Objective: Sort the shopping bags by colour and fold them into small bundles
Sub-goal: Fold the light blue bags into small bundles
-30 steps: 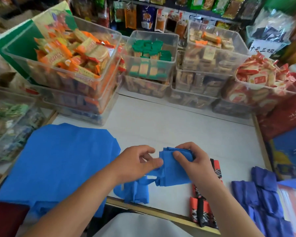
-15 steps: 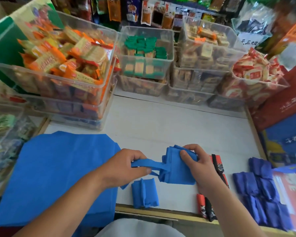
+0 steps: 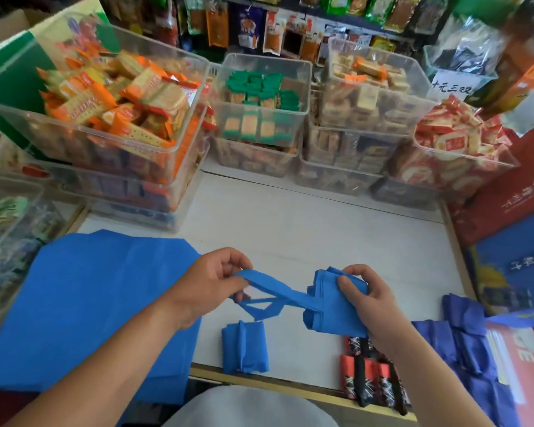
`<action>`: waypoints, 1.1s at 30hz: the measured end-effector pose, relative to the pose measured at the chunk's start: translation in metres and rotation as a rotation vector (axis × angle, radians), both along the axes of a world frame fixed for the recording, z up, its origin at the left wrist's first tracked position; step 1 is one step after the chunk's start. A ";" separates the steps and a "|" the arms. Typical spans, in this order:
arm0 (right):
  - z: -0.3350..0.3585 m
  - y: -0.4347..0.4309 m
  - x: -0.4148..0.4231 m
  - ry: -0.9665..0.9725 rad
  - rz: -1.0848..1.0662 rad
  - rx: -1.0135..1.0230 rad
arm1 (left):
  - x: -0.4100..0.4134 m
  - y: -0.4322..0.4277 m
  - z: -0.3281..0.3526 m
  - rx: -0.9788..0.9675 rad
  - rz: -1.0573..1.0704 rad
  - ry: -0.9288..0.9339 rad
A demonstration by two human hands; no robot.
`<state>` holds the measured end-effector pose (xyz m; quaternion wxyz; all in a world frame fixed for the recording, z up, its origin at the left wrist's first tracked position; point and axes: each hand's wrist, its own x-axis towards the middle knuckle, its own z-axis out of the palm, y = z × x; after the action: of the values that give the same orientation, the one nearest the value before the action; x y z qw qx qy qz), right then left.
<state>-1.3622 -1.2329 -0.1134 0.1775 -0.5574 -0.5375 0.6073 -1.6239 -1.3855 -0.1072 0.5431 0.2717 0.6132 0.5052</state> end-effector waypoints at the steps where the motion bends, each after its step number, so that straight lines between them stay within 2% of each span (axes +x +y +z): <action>1: 0.000 0.004 0.006 -0.023 0.018 0.029 | 0.004 0.000 0.000 -0.013 -0.078 0.039; 3: 0.000 0.010 0.013 -0.054 0.045 0.061 | 0.015 0.006 -0.002 -0.023 -0.076 0.020; 7: -0.008 0.017 0.021 -0.056 0.048 0.052 | 0.029 0.017 -0.005 0.011 0.213 -0.257; 9: -0.017 0.017 0.022 -0.063 0.013 0.029 | 0.035 0.019 -0.011 0.005 0.272 -0.320; 13: -0.039 0.009 0.012 -0.112 0.034 0.013 | 0.041 0.026 -0.028 -0.165 0.369 -0.122; 15: -0.050 0.006 0.003 -0.138 0.037 0.019 | 0.030 0.025 -0.036 -0.247 0.415 -0.174; 17: -0.062 0.007 -0.006 -0.159 0.038 0.029 | 0.017 0.020 -0.041 -0.278 0.361 -0.286; 22: -0.106 0.010 -0.044 -0.220 0.049 0.042 | -0.001 0.026 -0.080 -0.377 0.276 0.085; 26: -0.149 0.021 -0.068 -0.297 0.064 0.075 | -0.018 0.043 -0.115 -0.439 0.300 0.146; 30: -0.188 0.041 -0.076 -0.484 0.287 0.286 | -0.029 0.057 -0.144 -0.469 0.246 0.164; 33: -0.216 0.042 -0.078 -0.624 0.348 0.496 | -0.029 0.065 -0.164 -0.481 0.222 0.166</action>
<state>-1.4403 -1.1905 -0.3290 0.0300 -0.5558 -0.7810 0.2833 -1.6527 -1.3202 -0.2712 0.4813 0.1064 0.7838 0.3777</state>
